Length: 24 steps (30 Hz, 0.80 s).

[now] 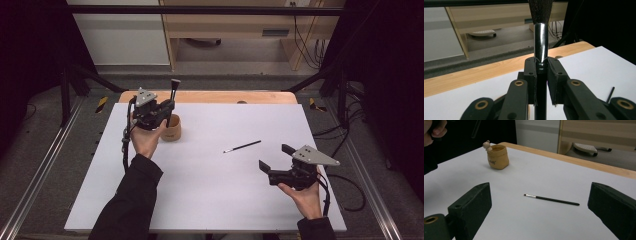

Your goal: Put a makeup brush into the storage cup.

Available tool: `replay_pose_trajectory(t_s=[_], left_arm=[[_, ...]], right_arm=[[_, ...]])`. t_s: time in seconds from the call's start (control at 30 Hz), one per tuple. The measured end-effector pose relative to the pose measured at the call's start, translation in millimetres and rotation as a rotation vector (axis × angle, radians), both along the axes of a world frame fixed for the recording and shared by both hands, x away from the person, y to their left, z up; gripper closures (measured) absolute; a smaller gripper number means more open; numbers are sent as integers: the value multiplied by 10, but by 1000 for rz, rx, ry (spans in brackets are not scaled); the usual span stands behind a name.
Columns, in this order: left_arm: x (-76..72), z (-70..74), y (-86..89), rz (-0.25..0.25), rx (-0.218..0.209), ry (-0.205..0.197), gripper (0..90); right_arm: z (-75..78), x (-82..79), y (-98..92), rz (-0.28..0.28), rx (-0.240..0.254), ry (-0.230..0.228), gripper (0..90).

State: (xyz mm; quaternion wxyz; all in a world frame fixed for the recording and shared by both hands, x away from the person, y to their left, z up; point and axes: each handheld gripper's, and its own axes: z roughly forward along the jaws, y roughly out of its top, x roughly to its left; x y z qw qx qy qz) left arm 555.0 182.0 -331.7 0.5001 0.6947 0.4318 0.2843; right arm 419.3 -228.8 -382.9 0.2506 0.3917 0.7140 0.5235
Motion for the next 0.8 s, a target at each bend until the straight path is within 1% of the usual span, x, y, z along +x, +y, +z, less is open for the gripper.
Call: replay_pose_trajectory(t_s=[0.2, 0.4, 0.53, 0.8], left_arm=[[75, -10, 15, 16, -2, -2, 776], [146, -56, 23, 26, -1, -8, 776], [203, -99, 11, 34, 5, -10, 776], [338, -208, -10, 47, 17, -2, 776]], right_arm=[[-12, 9, -1, -2, -3, 7, 54], [-18, 13, -7, -4, -3, 10, 55], [-24, 17, -7, -6, -2, 11, 55], [-34, 23, -7, -10, -11, 13, 55]])
